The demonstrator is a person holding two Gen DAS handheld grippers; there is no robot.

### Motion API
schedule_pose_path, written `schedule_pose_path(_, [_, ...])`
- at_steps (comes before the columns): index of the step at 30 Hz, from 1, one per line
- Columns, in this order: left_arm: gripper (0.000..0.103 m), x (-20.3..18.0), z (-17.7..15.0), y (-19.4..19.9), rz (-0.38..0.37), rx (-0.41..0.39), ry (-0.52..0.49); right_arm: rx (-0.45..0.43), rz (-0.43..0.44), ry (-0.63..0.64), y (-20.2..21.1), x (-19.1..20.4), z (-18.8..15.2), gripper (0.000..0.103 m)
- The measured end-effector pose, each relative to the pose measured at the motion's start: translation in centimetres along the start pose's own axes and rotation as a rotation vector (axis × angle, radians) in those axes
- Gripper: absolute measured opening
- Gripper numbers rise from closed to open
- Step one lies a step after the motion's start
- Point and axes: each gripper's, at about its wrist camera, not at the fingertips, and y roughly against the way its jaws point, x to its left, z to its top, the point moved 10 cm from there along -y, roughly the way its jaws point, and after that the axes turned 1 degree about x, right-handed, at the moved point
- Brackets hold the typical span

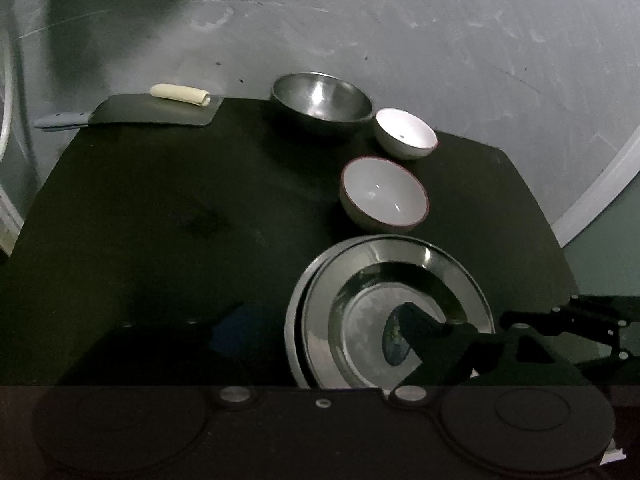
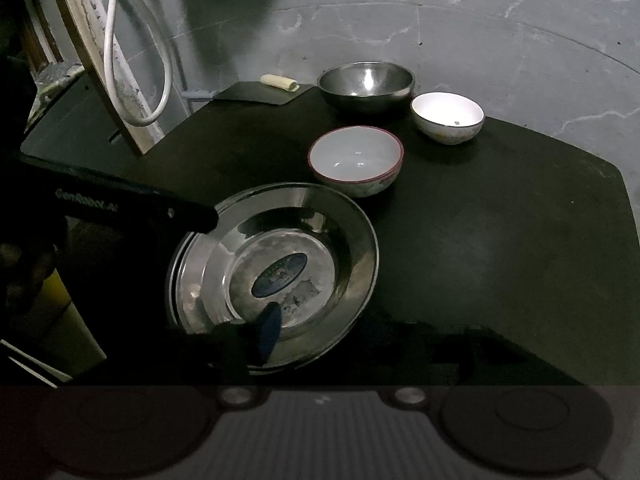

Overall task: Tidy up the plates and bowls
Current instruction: 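Open both tools off the basin and move them toward the small steel bowl, then close both tools on opposite sides of the small steel bowl rim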

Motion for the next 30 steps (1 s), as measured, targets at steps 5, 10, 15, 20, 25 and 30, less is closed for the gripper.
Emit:
schedule_pose_path(5, [0.101, 0.6, 0.6, -0.2, 0.018, -0.012, 0.013, -0.01, -0.015, -0.015, 0.2, -0.2, 0.0, 0.079])
schedule_pose_path(10, [0.102, 0.6, 1.9, 0.1, 0.002, -0.063, -0.005, -0.031, -0.031, -0.048, 0.3, -1.0, 0.4, 0.097])
schedule_pose_path(15, [0.102, 0.3, 3.5, -0.1, -0.008, -0.093, -0.03, -0.062, -0.053, -0.081, 0.5, -2.1, 1.1, 0.103])
schedule_pose_path(20, [0.102, 0.3, 6.2, -1.1, -0.022, -0.126, -0.041, -0.134, -0.072, -0.141, 0.6, -2.9, 2.9, 0.103])
schedule_pose_path(25, [0.102, 1.2, 10.2, -2.8, -0.009, -0.174, -0.047, -0.207, -0.104, -0.133, 0.3, -3.4, 5.9, 0.103])
schedule_pose_path(30, [0.102, 3.1, 14.7, -5.1, 0.042, -0.197, 0.026, -0.283, -0.147, -0.096, -0.2, -4.7, 10.2, 0.103])
